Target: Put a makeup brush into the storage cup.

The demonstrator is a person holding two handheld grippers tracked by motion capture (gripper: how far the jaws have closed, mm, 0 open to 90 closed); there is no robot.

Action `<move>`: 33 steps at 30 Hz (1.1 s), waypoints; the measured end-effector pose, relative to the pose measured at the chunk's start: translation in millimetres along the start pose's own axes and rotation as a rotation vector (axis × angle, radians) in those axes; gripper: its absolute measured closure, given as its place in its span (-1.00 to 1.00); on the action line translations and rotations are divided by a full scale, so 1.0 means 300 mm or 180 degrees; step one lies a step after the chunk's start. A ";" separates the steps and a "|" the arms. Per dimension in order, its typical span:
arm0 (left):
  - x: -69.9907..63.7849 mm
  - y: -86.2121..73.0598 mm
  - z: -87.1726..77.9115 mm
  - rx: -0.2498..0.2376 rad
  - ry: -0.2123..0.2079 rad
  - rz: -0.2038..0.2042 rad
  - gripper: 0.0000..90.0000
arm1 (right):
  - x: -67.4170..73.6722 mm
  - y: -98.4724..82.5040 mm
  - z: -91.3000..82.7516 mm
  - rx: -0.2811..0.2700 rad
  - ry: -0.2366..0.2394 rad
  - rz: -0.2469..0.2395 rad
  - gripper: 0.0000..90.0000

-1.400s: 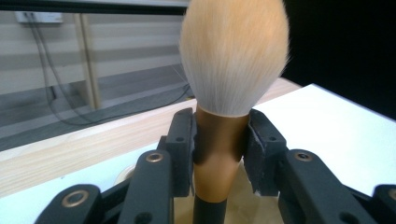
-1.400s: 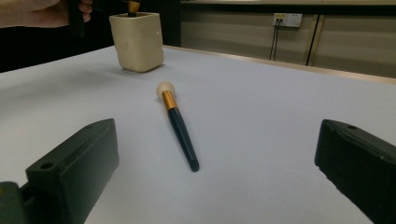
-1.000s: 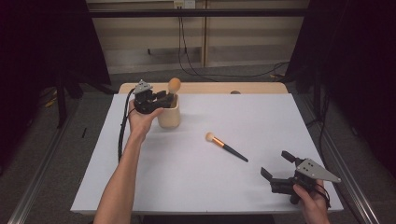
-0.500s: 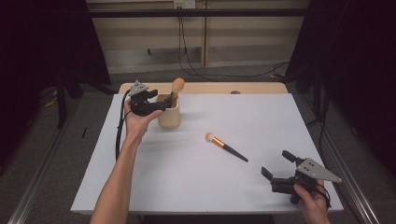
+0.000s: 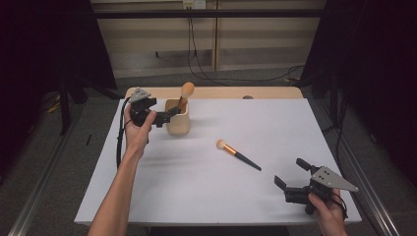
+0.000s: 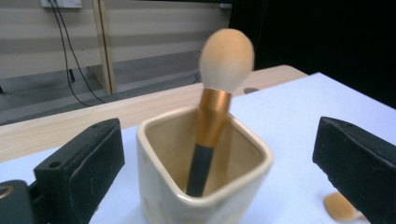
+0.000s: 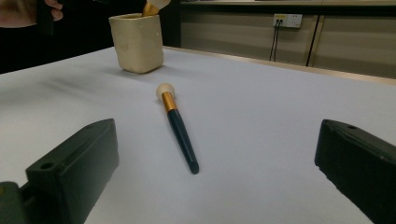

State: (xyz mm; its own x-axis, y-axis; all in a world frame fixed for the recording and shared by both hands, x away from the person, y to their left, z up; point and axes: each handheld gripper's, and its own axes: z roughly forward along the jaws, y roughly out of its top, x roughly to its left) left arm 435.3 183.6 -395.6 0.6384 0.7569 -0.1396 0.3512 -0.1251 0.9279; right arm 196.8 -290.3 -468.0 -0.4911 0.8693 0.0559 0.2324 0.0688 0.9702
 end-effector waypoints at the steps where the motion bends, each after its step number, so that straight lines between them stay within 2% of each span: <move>1: -0.006 -0.001 -0.010 -0.0004 -0.0011 0.0001 -0.95 | 0.000 0.000 0.000 0.0002 -0.0001 -0.0003 -1.00; 3: -0.018 -0.004 -0.023 -0.0017 -0.0014 -0.0009 -0.95 | 0.000 0.000 0.000 0.0001 0.0004 -0.0007 -1.00; 5: -0.033 -0.008 -0.040 -0.0016 0.0017 0.0079 -0.94 | 0.001 0.000 0.001 0.0003 0.0002 -0.0003 -1.00; 8: -0.037 -0.023 -0.062 -0.0017 0.0017 0.0106 -0.94 | 0.000 0.000 0.001 0.0003 -0.0003 -0.0002 -1.00; 11: -0.031 -0.051 -0.085 -0.0045 0.0010 0.0034 -0.94 | -0.001 0.000 -0.001 0.0003 -0.0002 -0.0003 -1.00; 15: -0.034 -0.080 -0.109 0.0025 0.0018 0.0115 -0.94 | -0.003 0.000 0.000 0.0005 -0.0006 -0.0004 -1.00; 17: -0.033 -0.094 -0.125 -0.0020 -0.0008 0.0030 -0.94 | -0.002 0.000 0.001 0.0005 -0.0003 0.0000 -1.00; 18: -0.032 -0.103 -0.134 -0.0030 -0.0012 0.0029 -0.94 | -0.002 0.000 0.002 0.0007 -0.0002 0.0001 -1.00; 21: -0.040 -0.122 -0.161 -0.0053 0.0023 0.0089 -0.94 | -0.002 0.000 0.002 0.0007 -0.0004 0.0002 -1.00; 22: -0.042 -0.125 -0.170 -0.0069 0.0007 0.0144 -0.94 | -0.003 0.000 0.002 0.0005 -0.0006 0.0001 -1.00; 24: -0.051 -0.131 -0.184 -0.0065 0.0062 0.0223 -0.94 | -0.003 -0.001 0.002 0.0008 -0.0007 0.0001 -1.00; 27: -0.057 -0.141 -0.202 -0.0088 -0.0024 0.0153 -0.94 | -0.001 0.000 0.005 0.0011 -0.0005 0.0005 -1.00; 29: -0.068 -0.155 -0.215 -0.0120 0.0002 0.0161 -0.94 | 0.000 0.000 0.004 0.0010 -0.0002 0.0005 -1.00; 32: -0.083 -0.182 -0.234 -0.0012 0.0071 0.0233 -0.94 | -0.003 -0.001 0.004 0.0015 -0.0009 0.0008 -1.00; 33: -0.091 -0.195 -0.240 0.0021 0.0130 0.0320 -0.94 | -0.003 -0.001 0.004 0.0015 -0.0009 0.0004 -1.00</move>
State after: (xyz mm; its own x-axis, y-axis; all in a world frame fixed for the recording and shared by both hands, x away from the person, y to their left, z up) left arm 348.0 216.5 -421.2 0.6421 0.7659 -0.0317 0.2914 -0.2057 0.9342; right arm 198.3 -290.7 -468.5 -0.4884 0.8708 0.0566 0.2369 0.0699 0.9690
